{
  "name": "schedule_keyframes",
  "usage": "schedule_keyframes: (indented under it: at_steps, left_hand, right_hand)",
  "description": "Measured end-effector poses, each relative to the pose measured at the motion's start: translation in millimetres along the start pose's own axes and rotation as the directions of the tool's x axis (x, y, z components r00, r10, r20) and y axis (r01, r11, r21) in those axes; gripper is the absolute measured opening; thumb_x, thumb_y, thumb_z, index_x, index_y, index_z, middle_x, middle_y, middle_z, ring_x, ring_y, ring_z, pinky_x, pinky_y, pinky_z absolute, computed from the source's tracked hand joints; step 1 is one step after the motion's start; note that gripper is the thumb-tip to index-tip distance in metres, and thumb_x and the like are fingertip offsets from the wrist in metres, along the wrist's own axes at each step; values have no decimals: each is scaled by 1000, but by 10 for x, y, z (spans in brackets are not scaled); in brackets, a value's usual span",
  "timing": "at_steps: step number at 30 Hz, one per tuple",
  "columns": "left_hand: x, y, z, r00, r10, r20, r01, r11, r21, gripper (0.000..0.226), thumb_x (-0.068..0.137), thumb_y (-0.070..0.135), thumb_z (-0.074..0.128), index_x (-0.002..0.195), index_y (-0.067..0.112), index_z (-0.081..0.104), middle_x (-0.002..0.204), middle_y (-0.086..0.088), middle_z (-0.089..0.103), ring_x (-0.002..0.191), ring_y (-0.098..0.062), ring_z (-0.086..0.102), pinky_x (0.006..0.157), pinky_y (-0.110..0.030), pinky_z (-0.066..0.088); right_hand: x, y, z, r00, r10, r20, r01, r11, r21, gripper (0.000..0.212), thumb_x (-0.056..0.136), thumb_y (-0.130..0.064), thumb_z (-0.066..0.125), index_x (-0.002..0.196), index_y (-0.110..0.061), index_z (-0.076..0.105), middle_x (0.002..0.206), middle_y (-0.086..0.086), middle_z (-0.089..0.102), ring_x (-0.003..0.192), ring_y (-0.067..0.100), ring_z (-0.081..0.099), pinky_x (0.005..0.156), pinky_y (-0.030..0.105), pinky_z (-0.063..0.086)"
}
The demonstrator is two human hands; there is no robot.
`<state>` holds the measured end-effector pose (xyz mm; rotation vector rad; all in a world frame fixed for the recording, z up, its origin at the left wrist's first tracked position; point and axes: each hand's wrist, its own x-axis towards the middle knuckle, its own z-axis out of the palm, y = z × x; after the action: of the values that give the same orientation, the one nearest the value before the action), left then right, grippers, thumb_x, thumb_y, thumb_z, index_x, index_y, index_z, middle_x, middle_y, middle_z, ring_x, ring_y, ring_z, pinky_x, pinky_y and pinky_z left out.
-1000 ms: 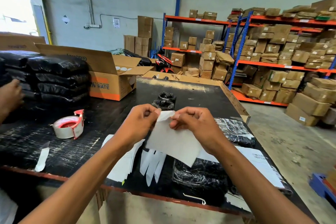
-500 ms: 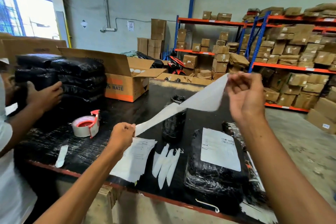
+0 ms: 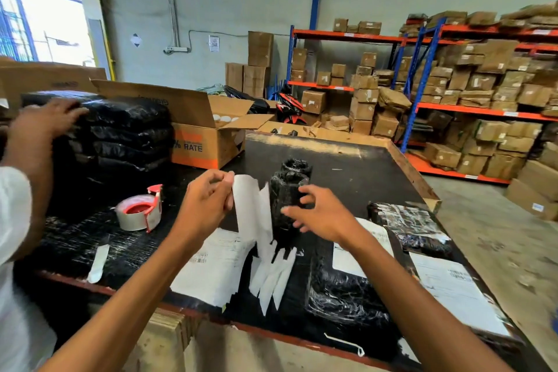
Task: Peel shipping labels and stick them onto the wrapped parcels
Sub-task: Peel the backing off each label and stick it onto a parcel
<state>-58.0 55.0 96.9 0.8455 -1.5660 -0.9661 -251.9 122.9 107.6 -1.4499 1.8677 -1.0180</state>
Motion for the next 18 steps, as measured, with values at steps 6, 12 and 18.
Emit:
schedule_keyframes:
  at_steps: [6,12,18]
  left_hand:
    - [-23,297,-142,987,83,140,-61,986,-156,25,94,31,51,89,8,60,47,3,43,43,-10,31,42,-21,26]
    - [-20,372,-292,983,107,150,-81,982,-168,23,95,27,49,85,9,58,46,3,42,39,-7,32,39,-19,27]
    - [21,305,-415,997,64,37,-56,982,-178,25,97,29,47,95,7,58,45,6,41,41,-6,33,42,-22,27]
  right_hand:
    - [74,5,311,973,-62,221,70,997,-28,86,79,-8,75,148,-19,25,144,8,44,83,26,68,76,40,59]
    - [226,-8,568,996,-82,38,77,990,120,20,89,9,53,108,11,60,83,18,67,53,16,63,60,34,58]
    - [350,40,492,995,91,47,-61,894,-444,21,88,9,51,67,4,53,66,21,64,64,29,73,60,37,61]
